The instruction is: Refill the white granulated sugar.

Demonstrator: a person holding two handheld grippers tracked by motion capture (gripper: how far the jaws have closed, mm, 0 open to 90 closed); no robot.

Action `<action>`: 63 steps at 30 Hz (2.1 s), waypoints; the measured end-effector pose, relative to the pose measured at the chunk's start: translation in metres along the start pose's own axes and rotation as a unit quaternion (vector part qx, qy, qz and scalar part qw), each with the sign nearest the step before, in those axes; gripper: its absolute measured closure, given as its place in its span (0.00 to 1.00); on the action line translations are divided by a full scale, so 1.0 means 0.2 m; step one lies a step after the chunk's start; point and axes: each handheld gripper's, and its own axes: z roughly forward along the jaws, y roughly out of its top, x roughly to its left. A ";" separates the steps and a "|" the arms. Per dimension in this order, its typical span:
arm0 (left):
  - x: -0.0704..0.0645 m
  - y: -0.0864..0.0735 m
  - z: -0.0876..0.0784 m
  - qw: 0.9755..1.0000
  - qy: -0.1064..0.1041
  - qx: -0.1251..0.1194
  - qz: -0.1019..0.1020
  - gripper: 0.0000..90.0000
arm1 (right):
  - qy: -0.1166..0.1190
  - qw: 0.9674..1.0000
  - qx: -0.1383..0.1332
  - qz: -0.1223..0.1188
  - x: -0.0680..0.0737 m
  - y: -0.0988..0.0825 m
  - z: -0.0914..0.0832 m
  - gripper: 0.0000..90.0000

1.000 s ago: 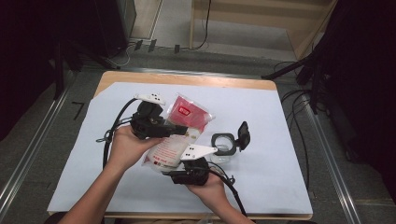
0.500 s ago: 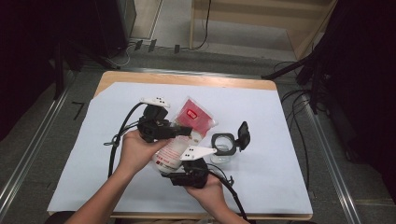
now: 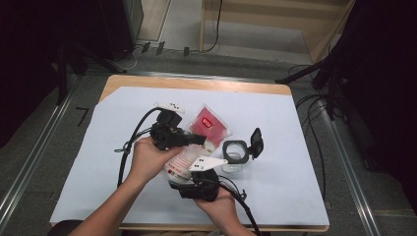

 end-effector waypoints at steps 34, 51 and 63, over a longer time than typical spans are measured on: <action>-0.03 0.02 0.12 0.999 -0.017 0.038 -0.012 0.86 | -0.022 0.999 -0.009 0.024 -0.01 -0.01 -0.03 0.63; -0.08 0.06 0.04 1.000 -0.017 0.007 -0.011 0.93 | 0.000 1.000 -0.011 0.020 0.03 -0.03 -0.03 0.66; -0.11 0.17 0.07 0.999 -0.011 0.032 -0.008 0.91 | -0.005 1.000 -0.016 0.013 0.03 0.06 -0.06 0.67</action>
